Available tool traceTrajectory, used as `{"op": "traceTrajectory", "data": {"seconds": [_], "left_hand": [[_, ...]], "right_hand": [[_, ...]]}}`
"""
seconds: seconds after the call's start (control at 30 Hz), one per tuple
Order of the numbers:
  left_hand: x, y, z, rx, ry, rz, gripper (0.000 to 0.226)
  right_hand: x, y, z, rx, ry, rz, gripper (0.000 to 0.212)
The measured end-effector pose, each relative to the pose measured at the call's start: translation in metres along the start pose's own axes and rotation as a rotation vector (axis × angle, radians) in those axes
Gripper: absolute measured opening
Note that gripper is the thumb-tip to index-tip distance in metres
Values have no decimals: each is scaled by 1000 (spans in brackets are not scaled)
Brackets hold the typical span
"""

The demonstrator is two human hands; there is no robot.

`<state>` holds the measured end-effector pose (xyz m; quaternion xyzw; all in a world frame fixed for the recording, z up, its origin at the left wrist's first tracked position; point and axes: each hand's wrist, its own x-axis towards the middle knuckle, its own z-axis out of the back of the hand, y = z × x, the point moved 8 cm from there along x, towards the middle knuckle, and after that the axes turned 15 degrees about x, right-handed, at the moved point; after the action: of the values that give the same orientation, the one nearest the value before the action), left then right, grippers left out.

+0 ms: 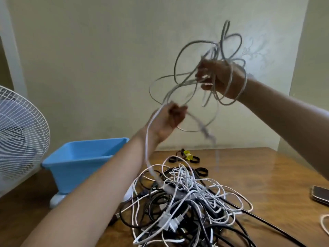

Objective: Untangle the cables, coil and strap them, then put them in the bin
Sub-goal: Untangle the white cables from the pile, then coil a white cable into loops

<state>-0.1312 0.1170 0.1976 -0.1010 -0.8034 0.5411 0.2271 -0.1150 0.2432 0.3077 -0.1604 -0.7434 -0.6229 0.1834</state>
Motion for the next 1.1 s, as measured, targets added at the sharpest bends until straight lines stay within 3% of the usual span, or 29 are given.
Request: {"op": "traceTrajectory", "data": {"seconds": [0.07,0.17,0.23,0.33,0.4,0.47,0.53,0.6,0.67,0.7,0.77,0.87,0.97,1.03,1.1], "left_hand": [[19,-9,-15,-261,92,-13,34],[40,43,-45,-145,126,84,31],[46,97,-53,52,174,156,32],[35,163,-41,362,194,277,38],[24,196,-35,797,309,284,52],[17,227,-29,1280,482,219,64],[12,240,-16,1573,512,242,61],[11,241,-8,1739,564,206,59],[9,234,3,1801,572,204,57],[6,228,8,1812,545,215,54],[6,214,24,1753,466,245,45],[11,170,46,1212,165,302,37],[16,119,76,751,-151,278,22],[15,105,91,769,-218,314,22],[8,108,97,957,-186,442,26]], "right_hand": [[-8,-14,39,-145,-79,-60,31],[-28,-39,93,-333,-154,-174,36],[-45,-67,125,-413,-199,-295,31],[-68,-116,161,-349,-231,-512,28],[-78,-146,179,-349,-203,-593,33],[-87,-168,195,-535,-222,-606,24],[-94,-188,200,-585,-216,-595,20],[-101,-204,199,-488,-191,-630,26],[-108,-210,195,-421,-132,-672,17],[-111,-212,190,-401,-58,-698,12],[-114,-212,181,-353,80,-767,27],[-120,-208,175,-337,237,-900,39],[-127,-200,173,-499,373,-991,45],[-128,-198,178,-637,391,-1016,44],[-128,-196,183,-766,410,-1036,43]]}}
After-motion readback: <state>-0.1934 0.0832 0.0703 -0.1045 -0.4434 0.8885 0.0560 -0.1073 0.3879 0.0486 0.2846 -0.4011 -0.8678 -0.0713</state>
